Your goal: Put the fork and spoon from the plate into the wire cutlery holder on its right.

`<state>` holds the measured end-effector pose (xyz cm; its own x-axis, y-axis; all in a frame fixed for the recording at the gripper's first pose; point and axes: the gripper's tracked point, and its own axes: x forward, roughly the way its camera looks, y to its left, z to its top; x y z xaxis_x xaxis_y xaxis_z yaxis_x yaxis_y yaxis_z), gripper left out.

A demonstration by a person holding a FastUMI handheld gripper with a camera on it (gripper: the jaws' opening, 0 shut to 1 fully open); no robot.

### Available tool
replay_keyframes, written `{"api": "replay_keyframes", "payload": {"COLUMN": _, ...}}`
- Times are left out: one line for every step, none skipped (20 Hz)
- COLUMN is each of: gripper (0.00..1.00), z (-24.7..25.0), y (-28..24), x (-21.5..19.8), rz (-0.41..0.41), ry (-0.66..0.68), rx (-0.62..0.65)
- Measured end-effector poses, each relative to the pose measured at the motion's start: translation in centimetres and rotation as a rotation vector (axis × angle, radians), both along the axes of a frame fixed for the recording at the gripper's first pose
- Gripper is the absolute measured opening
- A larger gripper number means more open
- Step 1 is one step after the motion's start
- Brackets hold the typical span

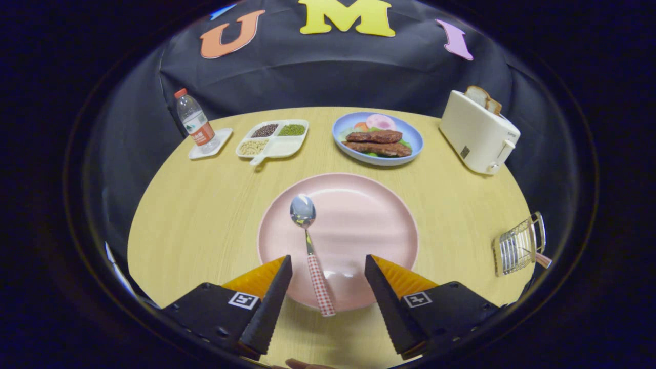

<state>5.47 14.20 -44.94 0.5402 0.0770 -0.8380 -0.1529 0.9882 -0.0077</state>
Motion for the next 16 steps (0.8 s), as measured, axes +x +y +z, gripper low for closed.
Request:
{"api": "replay_keyframes", "payload": {"gripper": 0.86, "z": -0.5, "y": 0.4, "x": 0.2, "rz": -0.004, "ry": 0.004, "rx": -0.001}}
{"api": "replay_keyframes", "payload": {"gripper": 0.81, "z": -1.0, "y": 0.6, "x": 0.4, "rz": -0.007, "ry": 0.011, "rx": 0.001}}
{"api": "replay_keyframes", "payload": {"gripper": 0.77, "z": -1.4, "y": 0.8, "x": 0.4, "rz": -0.008, "ry": 0.022, "rx": 0.002}}
{"api": "replay_keyframes", "payload": {"gripper": 0.73, "z": -1.7, "y": 1.0, "x": 0.4, "rz": -0.009, "ry": 0.030, "rx": 0.001}}
{"api": "replay_keyframes", "payload": {"gripper": 0.69, "z": -2.0, "y": 1.3, "x": 0.4, "rz": -0.002, "ry": 0.040, "rx": 0.004}}
{"api": "replay_keyframes", "payload": {"gripper": 0.65, "z": -2.4, "y": 1.4, "x": 0.5, "rz": 0.000, "ry": 0.048, "rx": -0.005}}
{"api": "replay_keyframes", "payload": {"gripper": 0.48, "z": -2.6, "y": 1.5, "x": 0.5, "rz": 0.003, "ry": 0.058, "rx": -0.008}}
{"api": "replay_keyframes", "payload": {"gripper": 0.44, "z": -2.7, "y": 1.7, "x": 0.5, "rz": 0.003, "ry": 0.063, "rx": -0.011}}
{"api": "replay_keyframes", "payload": {"gripper": 0.45, "z": -2.8, "y": 1.7, "x": 0.6, "rz": 0.001, "ry": 0.063, "rx": -0.012}}
{"api": "replay_keyframes", "payload": {"gripper": 0.44, "z": -2.9, "y": 1.6, "x": 0.9, "rz": -0.004, "ry": 0.059, "rx": -0.028}}
{"api": "replay_keyframes", "payload": {"gripper": 0.35, "z": -3.2, "y": 1.3, "x": 0.8, "rz": -0.013, "ry": 0.065, "rx": -0.040}}
{"api": "replay_keyframes", "payload": {"gripper": 0.26, "z": -3.1, "y": 1.7, "x": 0.4, "rz": -0.017, "ry": 0.084, "rx": -0.023}}
{"api": "replay_keyframes", "payload": {"gripper": 0.17, "z": -3.5, "y": 2.1, "x": 0.5, "rz": -0.018, "ry": 0.094, "rx": -0.002}}
{"api": "replay_keyframes", "payload": {"gripper": 0.17, "z": -3.3, "y": 2.1, "x": 0.6, "rz": -0.016, "ry": 0.091, "rx": -0.002}}
{"api": "replay_keyframes", "payload": {"gripper": 0.11, "z": -2.8, "y": 1.8, "x": 0.3, "rz": -0.017, "ry": 0.095, "rx": -0.007}}
{"api": "replay_keyframes", "payload": {"gripper": 0.04, "z": -3.1, "y": 1.9, "x": 0.5, "rz": -0.019, "ry": 0.092, "rx": -0.003}}
